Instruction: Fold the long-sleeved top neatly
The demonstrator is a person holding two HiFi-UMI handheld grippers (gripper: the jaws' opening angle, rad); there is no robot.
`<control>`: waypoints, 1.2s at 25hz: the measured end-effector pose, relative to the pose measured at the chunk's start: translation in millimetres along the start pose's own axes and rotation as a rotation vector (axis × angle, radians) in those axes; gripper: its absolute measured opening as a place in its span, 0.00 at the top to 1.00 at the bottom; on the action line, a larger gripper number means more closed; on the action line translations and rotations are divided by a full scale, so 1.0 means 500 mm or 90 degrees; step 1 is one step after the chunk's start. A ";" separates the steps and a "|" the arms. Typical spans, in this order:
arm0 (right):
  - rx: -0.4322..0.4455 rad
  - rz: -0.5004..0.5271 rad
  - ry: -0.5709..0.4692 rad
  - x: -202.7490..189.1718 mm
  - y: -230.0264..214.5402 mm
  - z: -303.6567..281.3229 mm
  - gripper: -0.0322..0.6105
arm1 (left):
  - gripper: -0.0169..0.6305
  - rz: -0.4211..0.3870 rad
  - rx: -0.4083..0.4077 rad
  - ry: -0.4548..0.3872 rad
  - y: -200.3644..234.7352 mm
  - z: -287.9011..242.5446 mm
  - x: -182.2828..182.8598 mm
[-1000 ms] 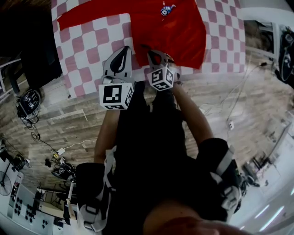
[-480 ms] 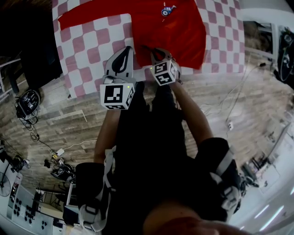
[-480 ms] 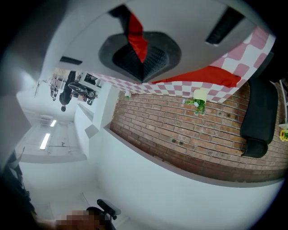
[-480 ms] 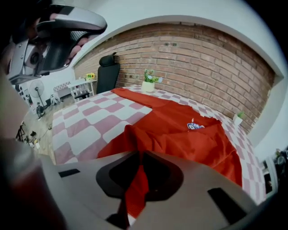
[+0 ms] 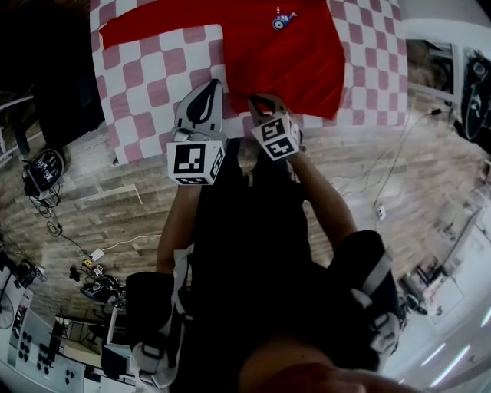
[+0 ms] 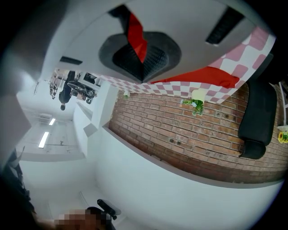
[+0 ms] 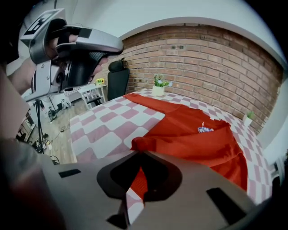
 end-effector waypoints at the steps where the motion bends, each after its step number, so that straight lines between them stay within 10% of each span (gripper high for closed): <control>1: 0.008 0.000 0.012 -0.008 0.006 -0.009 0.91 | 0.97 0.001 0.001 0.001 0.001 -0.001 -0.001; 15: 0.041 -0.014 0.043 -0.034 0.020 -0.040 0.86 | 0.97 0.012 -0.001 0.014 0.003 0.005 -0.011; 30: -0.030 -0.065 -0.240 0.154 -0.073 0.188 0.94 | 0.97 0.018 0.051 -0.042 -0.037 0.055 0.052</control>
Point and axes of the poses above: the fingertips, and each gripper's own axes: z backward along the fingers, y to its left, x out of its top, the point moved 7 cm from there along z, backward along the fingers, and after that the axes turned 10 degrees about z, right-handed, at the moved point
